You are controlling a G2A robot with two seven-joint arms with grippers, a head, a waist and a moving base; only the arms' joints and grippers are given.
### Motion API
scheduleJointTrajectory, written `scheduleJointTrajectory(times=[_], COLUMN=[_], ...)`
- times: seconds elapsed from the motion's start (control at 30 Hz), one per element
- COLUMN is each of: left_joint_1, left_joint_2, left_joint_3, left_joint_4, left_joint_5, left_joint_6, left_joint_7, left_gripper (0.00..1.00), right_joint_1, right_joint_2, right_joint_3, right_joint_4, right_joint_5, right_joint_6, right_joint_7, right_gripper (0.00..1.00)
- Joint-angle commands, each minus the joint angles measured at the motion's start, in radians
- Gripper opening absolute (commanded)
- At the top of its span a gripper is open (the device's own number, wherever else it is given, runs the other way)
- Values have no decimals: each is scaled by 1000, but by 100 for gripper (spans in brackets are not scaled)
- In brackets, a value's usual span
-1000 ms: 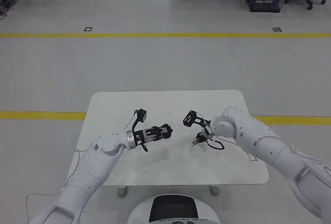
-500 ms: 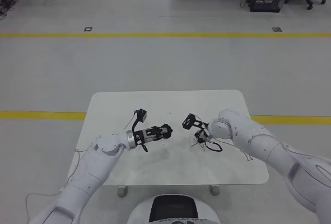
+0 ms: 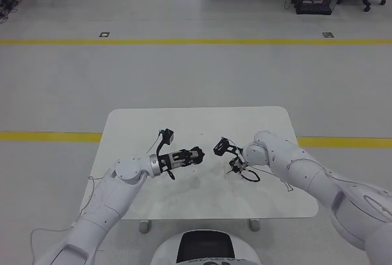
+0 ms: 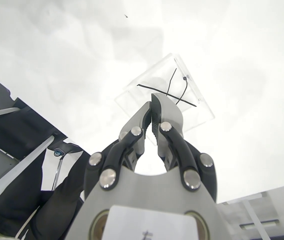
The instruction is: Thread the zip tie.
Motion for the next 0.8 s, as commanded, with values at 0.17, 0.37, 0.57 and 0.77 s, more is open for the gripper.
scheduleJointTrajectory(times=[0.17,0.37,0.57,0.77], left_joint_1=[0,0,0,0], left_joint_2=[0,0,0,0], left_joint_3=[0,0,0,0], left_joint_4=[0,0,0,0], left_joint_5=[0,0,0,0], left_joint_6=[0,0,0,0], left_joint_7=[0,0,0,0], left_gripper=[0,0,0,0], right_joint_1=[-3,-8,-15,-18], right_joint_2=[-7,-13,-19,-22], right_joint_3=[0,0,0,0], right_joint_4=[1,1,-5,-13], right_joint_5=[0,-3,-11,-12], right_joint_6=[0,0,0,0], right_joint_7=[21,48,82,95], right_gripper=[0,0,0,0])
